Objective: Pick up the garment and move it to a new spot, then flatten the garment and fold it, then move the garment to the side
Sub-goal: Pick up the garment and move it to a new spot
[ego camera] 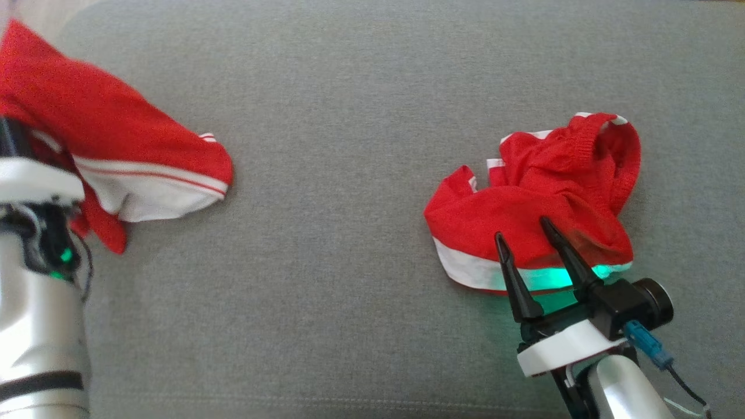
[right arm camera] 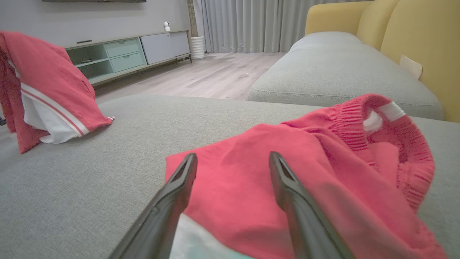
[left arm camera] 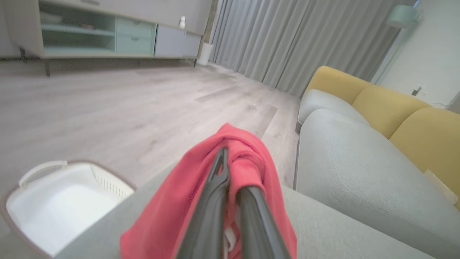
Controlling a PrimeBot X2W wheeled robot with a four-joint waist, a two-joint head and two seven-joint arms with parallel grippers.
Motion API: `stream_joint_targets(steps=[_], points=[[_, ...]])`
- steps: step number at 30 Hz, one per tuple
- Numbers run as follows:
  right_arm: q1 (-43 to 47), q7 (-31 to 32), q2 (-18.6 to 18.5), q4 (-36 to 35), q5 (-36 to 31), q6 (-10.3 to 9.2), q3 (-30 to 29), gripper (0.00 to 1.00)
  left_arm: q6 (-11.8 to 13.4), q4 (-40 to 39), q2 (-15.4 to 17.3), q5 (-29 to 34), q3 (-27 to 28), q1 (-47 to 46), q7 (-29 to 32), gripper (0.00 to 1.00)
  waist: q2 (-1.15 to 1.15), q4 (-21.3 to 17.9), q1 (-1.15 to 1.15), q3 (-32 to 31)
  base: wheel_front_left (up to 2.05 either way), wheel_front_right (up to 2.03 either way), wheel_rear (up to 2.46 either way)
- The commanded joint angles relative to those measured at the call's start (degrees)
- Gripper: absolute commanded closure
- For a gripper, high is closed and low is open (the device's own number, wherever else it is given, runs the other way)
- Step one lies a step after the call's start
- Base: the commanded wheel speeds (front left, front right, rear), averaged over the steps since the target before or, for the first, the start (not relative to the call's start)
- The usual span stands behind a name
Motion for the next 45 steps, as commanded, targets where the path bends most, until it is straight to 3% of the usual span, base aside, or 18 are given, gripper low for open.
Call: stream_joint_targets(steps=[1, 6, 7, 8, 9, 15, 18, 19, 22, 29, 36, 45], points=[[-1.71, -0.21, -0.39, -1.91, 0.03, -0.05, 1.29, 0.0, -0.62, 0.83, 1.41, -2.1, 3.22, -0.14, -0.45, 1.0, 0.0, -0.76, 0.0, 0.18, 0.0, 0.0, 0.0], [-1.93, -0.21, -0.28, -1.73, 0.16, -0.05, 1.16, 0.0, -1.2, 6.5, 0.27, -4.37, 6.04, 2.37, -0.45, 1.0, 0.0, -2.02, 0.0, -0.3, 0.0, 0.0, 0.0], [-1.95, -0.21, -0.19, -1.68, 0.23, -0.05, 1.21, 0.0, -1.18, 7.37, 0.28, -4.41, 6.76, 3.09, -0.45, 0.7, 0.0, -2.34, 0.0, -0.64, 0.0, 0.0, 0.0], [-1.93, -0.21, -0.08, -1.6, 0.33, -0.05, 1.28, 0.0, -1.18, 7.92, 0.23, -4.47, 7.61, 3.81, -0.45, 0.03, 0.0, -2.65, 0.0, -1.04, 0.0, 0.0, 0.0], [-1.9, -0.21, 0.04, -1.52, 0.43, -0.05, 1.37, 0.0, -1.19, 7.83, 0.25, -4.36, 8.58, 4.56, -0.45, 0.0, 0.0, -3.0, 0.0, -1.57, 0.0, 0.0, 0.0], [0.09, -0.21, 0.93, -0.84, 1.24, -0.05, -0.81, 0.0, -2.55, -2.73, -2.22, 0.92, 12.71, 11.84, -0.45, 0.0, 0.0, -3.55, 0.0, -6.46, 0.0, 0.0, 0.0], [1.85, -0.21, 1.16, 0.02, 1.44, -0.05, -1.28, 0.0, -3.53, -9.73, -5.63, 3.93, 13.1, 17.46, -0.45, 0.0, 0.0, -3.48, 0.0, -9.74, 0.0, 0.0, 0.0], [2.86, -0.21, 1.24, 0.39, 1.53, -0.05, -1.48, 0.0, -3.85, -14.14, -7.66, 5.85, 12.89, 21.57, -0.45, 0.0, 0.0, -3.58, 0.0, -11.87, 0.0, 0.0, 0.0], [3.63, -0.21, 1.31, 0.6, 1.7, -0.05, -1.83, 0.0, -4.12, -19.8, -9.37, 8.62, 11.63, 27.01, -0.45, 0.0, 0.0, -4.13, 0.0, -13.45, 0.0, 0.0, 0.0], [4.06, -0.21, 1.34, 0.45, 2.45, -0.05, -2.45, 0.0, -3.56, -30.35, -10.66, 11.71, 4.66, 36.05, -0.45, 0.0, 0.0, -5.83, 0.0, -15.23, 0.0, 0.0, 0.0], [5.3, -0.21, 1.35, 1.82, 3.75, -0.05, -3.26, 0.0, 0.27, -34.46, -10.7, 9.85, -3.28, 43.51, -0.45, 0.0, 0.0, -8.46, 0.0, -17.5, 0.0, 0.0, 0.0], [6.34, -0.21, 1.35, 2.29, 2.44, -0.05, -1.71, 0.0, 1.99, -33.18, -10.71, 16.79, -6.91, 48.52, -0.45, 0.0, 0.0, -10.8, 0.0, -20.17, 0.0, 0.0, 0.0]])
